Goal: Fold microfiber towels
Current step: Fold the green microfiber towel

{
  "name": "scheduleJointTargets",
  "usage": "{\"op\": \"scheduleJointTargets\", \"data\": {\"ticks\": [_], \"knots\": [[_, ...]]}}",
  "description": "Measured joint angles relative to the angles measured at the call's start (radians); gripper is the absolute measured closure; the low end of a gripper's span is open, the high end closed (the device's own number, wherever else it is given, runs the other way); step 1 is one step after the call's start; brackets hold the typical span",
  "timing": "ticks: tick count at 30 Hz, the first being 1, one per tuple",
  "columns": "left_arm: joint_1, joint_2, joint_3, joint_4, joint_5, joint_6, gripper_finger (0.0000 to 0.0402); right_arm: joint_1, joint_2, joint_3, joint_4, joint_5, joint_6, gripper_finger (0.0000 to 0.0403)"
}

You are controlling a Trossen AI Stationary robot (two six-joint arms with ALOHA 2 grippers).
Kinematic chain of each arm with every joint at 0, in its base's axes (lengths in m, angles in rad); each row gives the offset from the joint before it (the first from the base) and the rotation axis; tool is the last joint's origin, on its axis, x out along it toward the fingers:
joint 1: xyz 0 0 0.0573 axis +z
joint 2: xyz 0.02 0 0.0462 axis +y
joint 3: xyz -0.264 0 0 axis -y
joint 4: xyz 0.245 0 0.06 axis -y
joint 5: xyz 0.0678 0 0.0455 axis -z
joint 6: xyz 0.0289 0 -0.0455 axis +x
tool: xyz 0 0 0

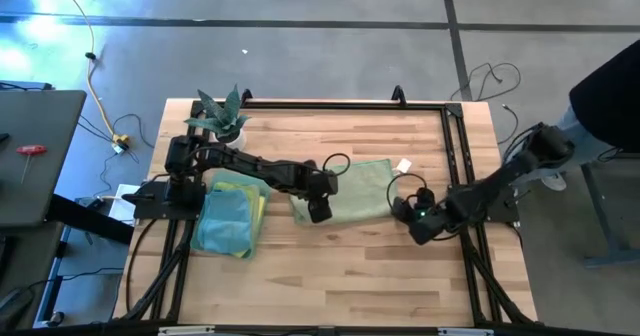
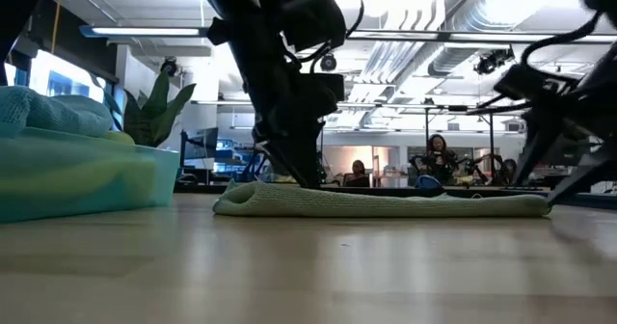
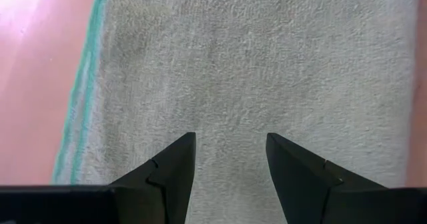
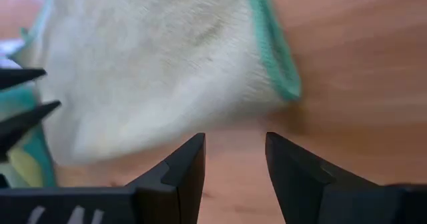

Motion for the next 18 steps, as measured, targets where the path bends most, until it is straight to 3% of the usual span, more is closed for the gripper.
{"op": "scheduleJointTargets", "data": {"ticks": [8,18], "knots": [[0.017,0.041,0.0,-0.004,0.055,0.085,0.0229,-0.054,0.127,0.003,0.075,0.008,0.004,0.0254],[-0.001,0.079,0.003,0.063,0.106,0.09,0.0229,-0.114,0.136,0.006,0.034,0.0,-0.004,0.0254]]}}
